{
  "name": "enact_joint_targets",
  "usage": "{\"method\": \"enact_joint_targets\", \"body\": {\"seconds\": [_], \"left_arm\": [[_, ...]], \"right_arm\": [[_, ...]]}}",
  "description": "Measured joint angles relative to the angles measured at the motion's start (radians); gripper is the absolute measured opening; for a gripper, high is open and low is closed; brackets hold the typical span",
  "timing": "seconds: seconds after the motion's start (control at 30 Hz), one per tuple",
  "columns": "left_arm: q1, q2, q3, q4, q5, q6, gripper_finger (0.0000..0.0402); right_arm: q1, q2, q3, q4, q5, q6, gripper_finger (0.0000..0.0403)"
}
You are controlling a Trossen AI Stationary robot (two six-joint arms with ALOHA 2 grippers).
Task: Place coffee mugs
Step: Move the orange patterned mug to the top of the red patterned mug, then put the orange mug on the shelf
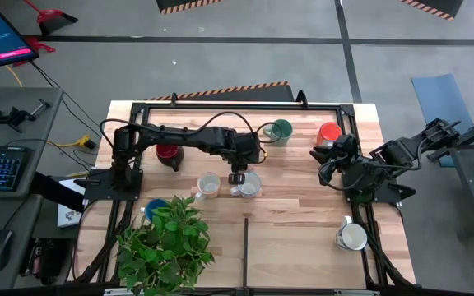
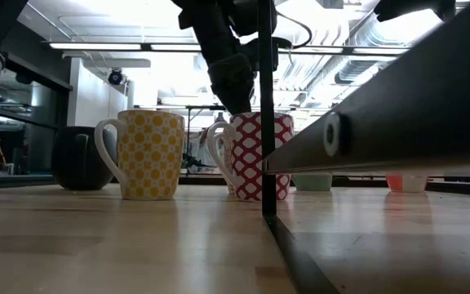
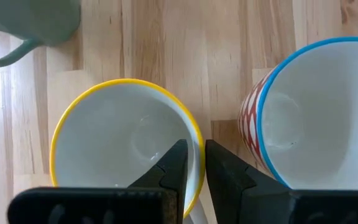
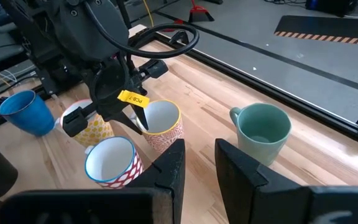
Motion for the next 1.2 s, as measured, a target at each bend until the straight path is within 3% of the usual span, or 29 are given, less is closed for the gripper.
{"method": "enact_joint_targets", "body": {"seconds": [0.5,0.8,0.97,1.07,1.2], "left_arm": [[-0.009,0.0,0.139,-0.063,-0.036,0.01,0.0047],[0.008,-0.003,0.356,-0.375,-0.238,0.067,0.0047],[0.057,-0.013,0.401,-0.562,-0.155,0.042,0.0047],[0.084,-0.016,0.4,-0.623,-0.092,0.002,0.0047],[0.104,-0.023,0.4,-0.653,-0.085,-0.019,0.0047]], "right_arm": [[0.0,0.0,0.0,-0.007,0.0,-0.018,0.0072],[-0.034,0.023,0.0,-0.067,0.033,-0.055,0.0071],[-0.181,0.068,0.0,-0.068,-0.03,-0.07,0.0071],[-0.343,0.101,0.0,-0.068,-0.163,-0.092,0.0071],[-0.576,0.148,0.0,-0.042,-0.367,-0.226,0.0071]]}}
